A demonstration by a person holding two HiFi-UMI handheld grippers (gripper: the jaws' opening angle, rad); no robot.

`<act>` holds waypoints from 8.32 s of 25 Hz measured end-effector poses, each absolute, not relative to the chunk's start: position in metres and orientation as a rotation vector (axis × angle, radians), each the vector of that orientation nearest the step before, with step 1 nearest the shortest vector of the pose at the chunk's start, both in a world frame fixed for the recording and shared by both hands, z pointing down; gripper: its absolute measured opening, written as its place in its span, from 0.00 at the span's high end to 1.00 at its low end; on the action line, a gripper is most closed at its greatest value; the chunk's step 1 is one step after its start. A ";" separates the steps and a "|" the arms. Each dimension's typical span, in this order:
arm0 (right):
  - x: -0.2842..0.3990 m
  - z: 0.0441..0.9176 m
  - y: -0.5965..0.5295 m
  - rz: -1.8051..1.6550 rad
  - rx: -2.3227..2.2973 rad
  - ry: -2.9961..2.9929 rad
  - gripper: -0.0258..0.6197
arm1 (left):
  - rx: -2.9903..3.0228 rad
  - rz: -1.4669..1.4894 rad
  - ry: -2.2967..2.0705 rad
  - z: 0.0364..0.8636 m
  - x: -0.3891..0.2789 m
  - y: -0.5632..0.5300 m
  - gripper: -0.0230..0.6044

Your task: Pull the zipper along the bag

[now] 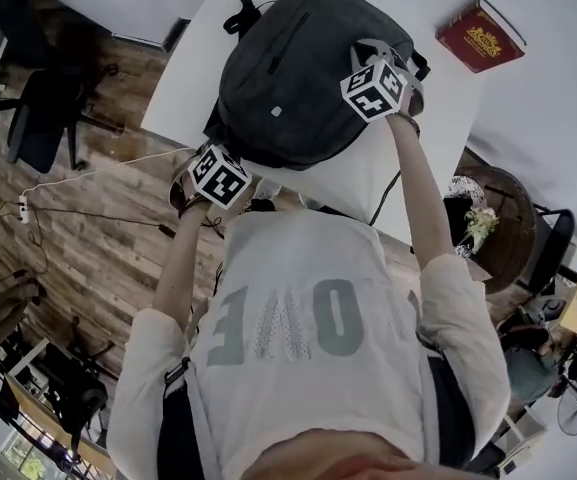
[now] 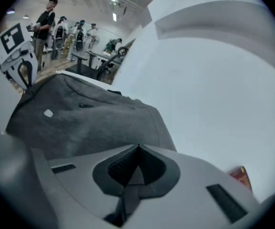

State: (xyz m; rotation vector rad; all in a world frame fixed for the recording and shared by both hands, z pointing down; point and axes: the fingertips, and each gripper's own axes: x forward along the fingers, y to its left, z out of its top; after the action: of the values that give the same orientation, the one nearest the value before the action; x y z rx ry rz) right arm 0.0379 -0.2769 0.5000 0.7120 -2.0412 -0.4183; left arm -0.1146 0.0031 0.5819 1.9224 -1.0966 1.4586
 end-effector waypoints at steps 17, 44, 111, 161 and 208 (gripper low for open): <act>0.110 0.541 -0.251 -0.207 0.789 -1.754 0.92 | 1.952 1.502 -1.212 0.591 -0.197 -0.082 0.92; 0.130 0.547 -0.170 -0.051 0.853 -1.639 0.92 | 2.396 1.387 -1.017 0.585 -0.213 -0.171 0.92; -0.037 0.567 -0.098 -0.026 0.409 -2.176 0.92 | 2.104 1.010 -1.513 0.568 -0.125 -0.035 0.70; -0.030 0.550 -0.191 0.373 0.357 -2.232 0.92 | 2.204 1.469 -1.274 0.577 -0.211 -0.091 0.92; -0.031 0.547 -0.187 0.325 0.367 -2.275 0.92 | 2.063 1.066 -1.541 0.573 -0.083 -0.072 0.92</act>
State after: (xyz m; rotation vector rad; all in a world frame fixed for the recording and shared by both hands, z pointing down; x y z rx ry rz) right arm -0.0314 -0.1875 0.5472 0.3671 -2.2747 0.3248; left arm -0.0832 -0.0720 0.5727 2.0630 -1.5413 1.0665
